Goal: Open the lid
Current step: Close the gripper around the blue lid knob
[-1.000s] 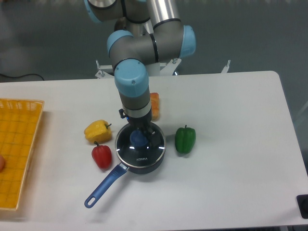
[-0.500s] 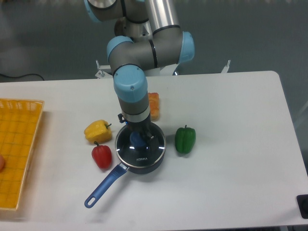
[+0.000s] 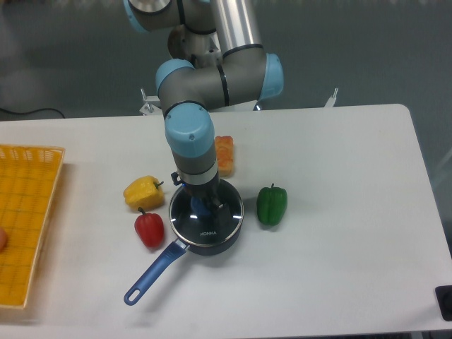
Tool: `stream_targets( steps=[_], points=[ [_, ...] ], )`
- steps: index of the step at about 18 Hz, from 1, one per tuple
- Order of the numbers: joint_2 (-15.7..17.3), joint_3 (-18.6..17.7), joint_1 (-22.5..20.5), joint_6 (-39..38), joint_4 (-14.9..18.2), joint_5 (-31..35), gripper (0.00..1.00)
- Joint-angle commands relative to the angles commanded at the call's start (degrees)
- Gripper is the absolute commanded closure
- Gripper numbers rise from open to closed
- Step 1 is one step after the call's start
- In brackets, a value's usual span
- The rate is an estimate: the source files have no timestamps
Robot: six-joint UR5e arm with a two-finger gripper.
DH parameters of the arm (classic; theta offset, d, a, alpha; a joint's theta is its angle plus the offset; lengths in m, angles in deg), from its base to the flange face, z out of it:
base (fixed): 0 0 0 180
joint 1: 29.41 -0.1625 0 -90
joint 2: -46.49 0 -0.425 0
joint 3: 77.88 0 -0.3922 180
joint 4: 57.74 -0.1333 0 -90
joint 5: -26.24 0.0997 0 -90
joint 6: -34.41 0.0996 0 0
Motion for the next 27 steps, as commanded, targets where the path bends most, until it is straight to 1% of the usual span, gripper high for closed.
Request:
stream_targets(
  steps=[9,15,18,23,27],
  points=[
    [-0.3,-0.2,0.2,0.7,0.1,-0.3,0.01],
    [-0.3,-0.4,0.3,1.1,0.1,-0.3,0.08],
    [-0.2,-0.4,0.3,1.9,0.1,-0.3,0.14],
    [-0.2,-0.4,0.3,2.0,0.2,-0.3,0.19],
    [-0.2,-0.4,0.3,1.9,0.2,-0.3,0.26]
  ],
)
